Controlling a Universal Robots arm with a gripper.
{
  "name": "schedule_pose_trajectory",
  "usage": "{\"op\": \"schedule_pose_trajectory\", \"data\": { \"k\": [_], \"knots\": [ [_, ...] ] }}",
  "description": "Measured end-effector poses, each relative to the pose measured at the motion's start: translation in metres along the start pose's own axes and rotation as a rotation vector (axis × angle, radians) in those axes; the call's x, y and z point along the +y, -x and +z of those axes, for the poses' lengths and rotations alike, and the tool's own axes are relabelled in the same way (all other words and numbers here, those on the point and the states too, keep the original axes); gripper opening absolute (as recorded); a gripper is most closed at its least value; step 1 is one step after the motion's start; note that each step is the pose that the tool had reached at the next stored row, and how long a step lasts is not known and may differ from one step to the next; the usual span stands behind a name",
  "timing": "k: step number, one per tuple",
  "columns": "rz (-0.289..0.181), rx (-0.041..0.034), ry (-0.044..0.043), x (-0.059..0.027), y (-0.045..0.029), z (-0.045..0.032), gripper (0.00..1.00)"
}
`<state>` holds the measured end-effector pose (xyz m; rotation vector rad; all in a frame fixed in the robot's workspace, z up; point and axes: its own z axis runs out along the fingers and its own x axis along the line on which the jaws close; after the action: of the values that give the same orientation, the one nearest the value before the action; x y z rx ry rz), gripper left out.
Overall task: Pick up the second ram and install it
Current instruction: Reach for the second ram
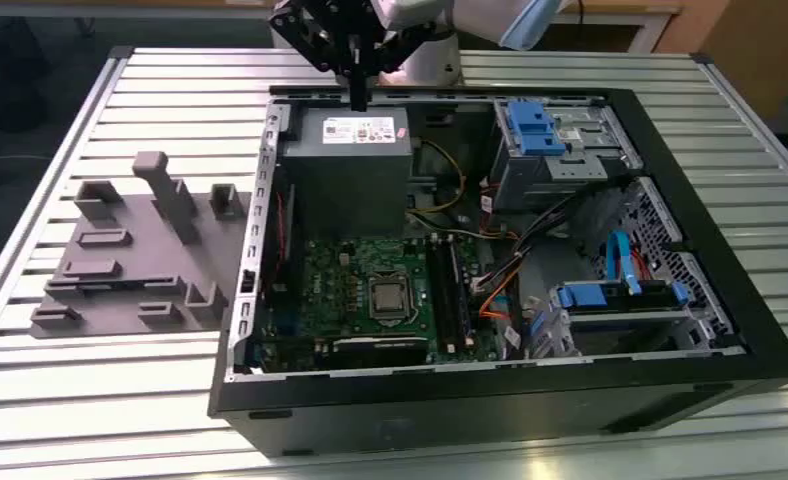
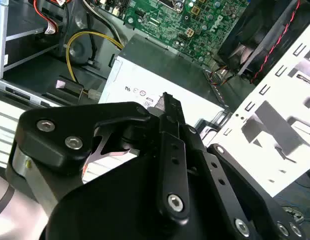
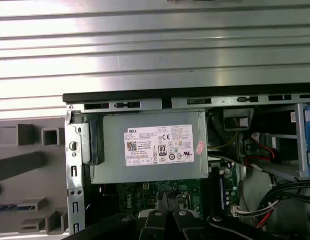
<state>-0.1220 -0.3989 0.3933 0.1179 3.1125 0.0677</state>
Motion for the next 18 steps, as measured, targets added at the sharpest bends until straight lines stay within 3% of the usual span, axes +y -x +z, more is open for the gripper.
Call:
{"op": "schedule_pose_trajectory", "data": {
  "k": [18],
  "knots": [
    [0.000,0.0000,-0.0001,-0.0002,-0.0027,-0.0001,0.11]
  ]
}}
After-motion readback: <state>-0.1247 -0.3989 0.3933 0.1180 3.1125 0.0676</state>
